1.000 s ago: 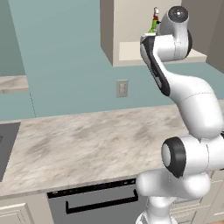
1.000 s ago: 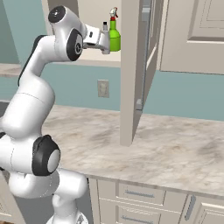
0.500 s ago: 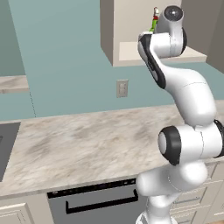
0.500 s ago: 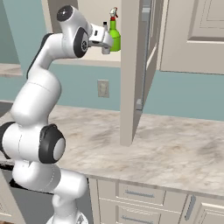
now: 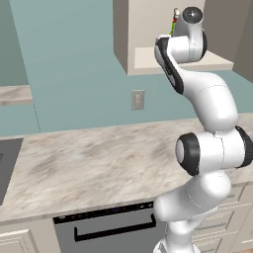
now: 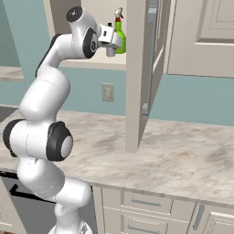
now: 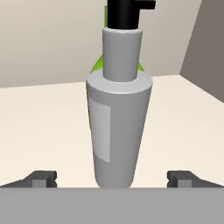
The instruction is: Locate and retrieve the soap dispenser and spray from the cabinet. Place them next to the sink.
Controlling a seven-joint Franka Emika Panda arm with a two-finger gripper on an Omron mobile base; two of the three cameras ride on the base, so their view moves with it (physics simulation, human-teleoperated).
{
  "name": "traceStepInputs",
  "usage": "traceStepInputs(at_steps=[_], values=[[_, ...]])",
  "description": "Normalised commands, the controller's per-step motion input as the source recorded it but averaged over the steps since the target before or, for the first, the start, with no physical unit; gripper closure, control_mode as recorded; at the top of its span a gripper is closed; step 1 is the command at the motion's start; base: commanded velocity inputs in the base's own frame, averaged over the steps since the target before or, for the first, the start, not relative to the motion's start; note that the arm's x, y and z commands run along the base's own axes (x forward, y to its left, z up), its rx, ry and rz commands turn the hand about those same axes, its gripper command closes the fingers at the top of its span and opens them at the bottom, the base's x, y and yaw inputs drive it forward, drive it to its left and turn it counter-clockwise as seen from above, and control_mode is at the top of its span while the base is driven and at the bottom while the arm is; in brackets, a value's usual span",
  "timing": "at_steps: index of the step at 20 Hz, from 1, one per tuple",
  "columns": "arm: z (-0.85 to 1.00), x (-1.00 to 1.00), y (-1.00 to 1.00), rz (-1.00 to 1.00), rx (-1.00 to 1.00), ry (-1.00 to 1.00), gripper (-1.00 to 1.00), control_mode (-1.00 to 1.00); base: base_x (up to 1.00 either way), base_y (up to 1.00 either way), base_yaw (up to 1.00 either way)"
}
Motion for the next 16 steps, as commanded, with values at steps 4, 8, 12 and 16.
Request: traceStepInputs(at_steps=[4, 8, 12, 16], values=[[-0.02, 0.14, -0.09, 0.00, 0.00, 0.00, -1.00, -1.00, 0.00, 0.00, 0.00], [-0.04, 0.13, -0.10, 0.00, 0.00, 0.00, -1.00, -1.00, 0.00, 0.00, 0.00], [-0.06, 0.15, -0.09, 0.00, 0.00, 0.00, -1.00, -1.00, 0.00, 0.00, 0.00], [-0.07, 0.17, -0.05, 0.00, 0.00, 0.00, -1.00, -1.00, 0.00, 0.00, 0.00]])
